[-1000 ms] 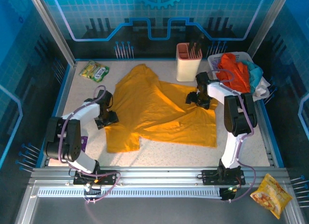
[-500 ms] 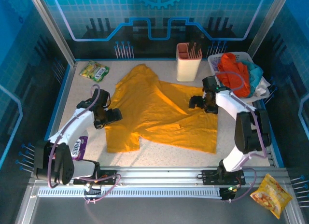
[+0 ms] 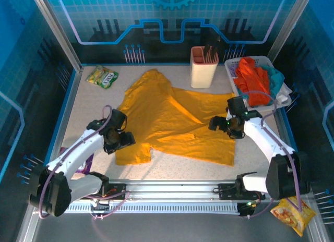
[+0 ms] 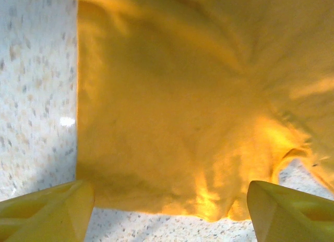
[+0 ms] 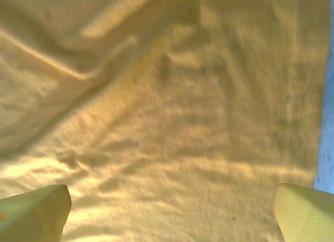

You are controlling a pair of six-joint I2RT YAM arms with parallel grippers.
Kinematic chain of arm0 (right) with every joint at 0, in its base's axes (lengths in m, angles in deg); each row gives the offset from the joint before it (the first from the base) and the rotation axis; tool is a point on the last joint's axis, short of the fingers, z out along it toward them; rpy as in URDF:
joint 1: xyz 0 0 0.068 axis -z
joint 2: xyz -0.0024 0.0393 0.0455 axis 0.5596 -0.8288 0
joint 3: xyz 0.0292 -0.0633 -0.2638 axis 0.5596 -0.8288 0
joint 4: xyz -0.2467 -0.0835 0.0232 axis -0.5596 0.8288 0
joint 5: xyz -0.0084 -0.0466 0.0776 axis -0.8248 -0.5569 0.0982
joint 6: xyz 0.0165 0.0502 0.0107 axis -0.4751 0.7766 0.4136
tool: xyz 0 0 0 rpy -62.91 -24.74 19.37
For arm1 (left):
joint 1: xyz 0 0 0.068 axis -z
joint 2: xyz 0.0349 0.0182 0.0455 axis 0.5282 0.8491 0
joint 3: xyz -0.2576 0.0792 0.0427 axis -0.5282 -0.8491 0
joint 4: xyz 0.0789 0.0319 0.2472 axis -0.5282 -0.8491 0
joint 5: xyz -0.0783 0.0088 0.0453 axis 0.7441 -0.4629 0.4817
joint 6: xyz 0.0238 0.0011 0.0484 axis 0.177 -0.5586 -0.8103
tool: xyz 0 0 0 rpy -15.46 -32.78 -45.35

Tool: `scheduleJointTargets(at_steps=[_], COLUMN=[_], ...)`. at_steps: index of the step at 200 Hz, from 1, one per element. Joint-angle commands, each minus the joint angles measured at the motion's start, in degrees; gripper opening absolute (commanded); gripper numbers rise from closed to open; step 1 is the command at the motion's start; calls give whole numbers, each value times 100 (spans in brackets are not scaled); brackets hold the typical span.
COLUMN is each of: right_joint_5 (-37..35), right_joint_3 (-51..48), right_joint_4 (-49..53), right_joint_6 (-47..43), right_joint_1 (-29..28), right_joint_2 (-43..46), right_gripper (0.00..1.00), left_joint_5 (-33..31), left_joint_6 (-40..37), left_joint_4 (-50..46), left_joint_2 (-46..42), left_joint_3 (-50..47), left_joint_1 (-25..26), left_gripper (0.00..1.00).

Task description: Fold and stack the t-shirts

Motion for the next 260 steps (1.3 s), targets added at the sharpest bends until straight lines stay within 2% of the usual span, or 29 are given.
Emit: scheduleJointTargets(at_steps=[1,48,111,129,159,173,194,216,260], right_joint_5=[210,-555,-206,-365,-595,-501,-287,-275,-555], right_joint_3=[-317,-344,-1229,-1365,-1427,-1500,-1560,-1547,-1375], right_joint_4=[280,1053,911,972,1059,1010,929,963,1051], right_joint_6=[407,666,1269,1388,1439,1439,1461,1625,2066], right_joint_1=[96,190,205,202,202,200,163,-31,-652], right_joint_2=[287,445,955,1032,1057,995,899,946,649], right_gripper=[98,87,80,79,77,76,74,70,64], left_joint_5=[214,-186,-420,-515,-691,-777,-791,-683,-574], left_joint_6=[899,1581,1714,1623,1526,1460,1440,1442,1381], left_joint_4=[51,-358,162,322,573,729,883,1018,1080], left_joint_2=[-199,-657,-444,-296,-115,-80,-65,-52,35], left_joint_3=[-499,-935,-1216,-1247,-1264,-1278,-1265,-1300,-1264], left_joint_1=[154,371,370,363,368,366,366,364,366], left_gripper=[76,75,73,71,65,62,53,45,36])
